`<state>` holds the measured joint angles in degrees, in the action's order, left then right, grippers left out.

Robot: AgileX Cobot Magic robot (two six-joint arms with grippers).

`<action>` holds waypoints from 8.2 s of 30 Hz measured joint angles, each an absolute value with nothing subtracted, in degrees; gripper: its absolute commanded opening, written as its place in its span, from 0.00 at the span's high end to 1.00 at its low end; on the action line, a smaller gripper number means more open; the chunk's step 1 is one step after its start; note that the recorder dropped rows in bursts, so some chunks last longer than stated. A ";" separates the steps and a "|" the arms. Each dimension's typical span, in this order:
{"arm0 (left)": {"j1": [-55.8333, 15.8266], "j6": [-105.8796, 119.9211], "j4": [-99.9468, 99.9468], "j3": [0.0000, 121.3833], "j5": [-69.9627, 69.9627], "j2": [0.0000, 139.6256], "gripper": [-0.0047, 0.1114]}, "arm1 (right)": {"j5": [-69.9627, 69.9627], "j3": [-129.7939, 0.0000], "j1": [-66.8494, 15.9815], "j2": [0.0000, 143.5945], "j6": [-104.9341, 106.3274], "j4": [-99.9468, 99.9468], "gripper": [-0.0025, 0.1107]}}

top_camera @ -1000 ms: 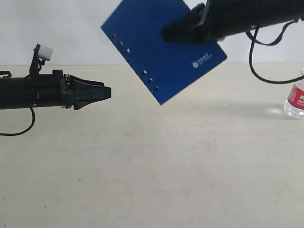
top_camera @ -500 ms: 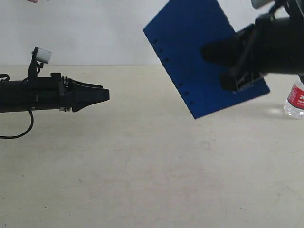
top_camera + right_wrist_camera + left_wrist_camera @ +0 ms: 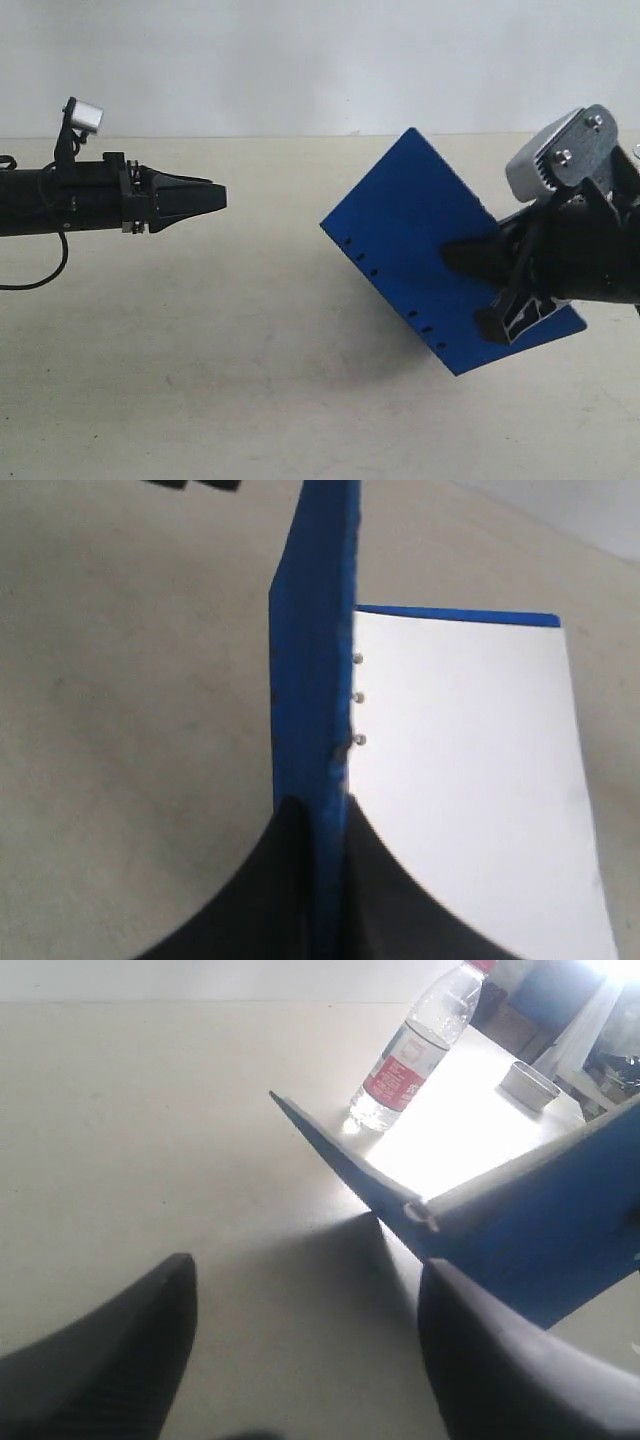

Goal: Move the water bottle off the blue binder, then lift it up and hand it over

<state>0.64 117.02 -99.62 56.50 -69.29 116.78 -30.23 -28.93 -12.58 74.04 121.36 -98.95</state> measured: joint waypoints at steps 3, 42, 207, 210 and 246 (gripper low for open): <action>0.64 116.38 -99.62 56.50 -69.29 116.78 0.45 | -26.41 -28.93 -12.58 77.20 120.48 -99.06 0.98; -13.04 103.02 -99.67 56.50 -59.64 116.78 0.45 | 0.75 -50.22 -12.58 96.03 89.93 -100.08 0.43; -18.96 71.70 -99.44 86.90 -58.70 139.14 0.45 | -63.42 -56.66 14.65 116.66 82.78 -68.71 0.98; -18.96 71.65 -99.90 86.95 -59.77 140.96 0.45 | -65.15 -56.66 14.73 116.66 84.84 -69.80 0.98; -17.88 70.12 -98.79 90.31 -69.07 143.29 0.45 | -43.55 -56.70 12.37 115.94 76.15 -70.01 0.64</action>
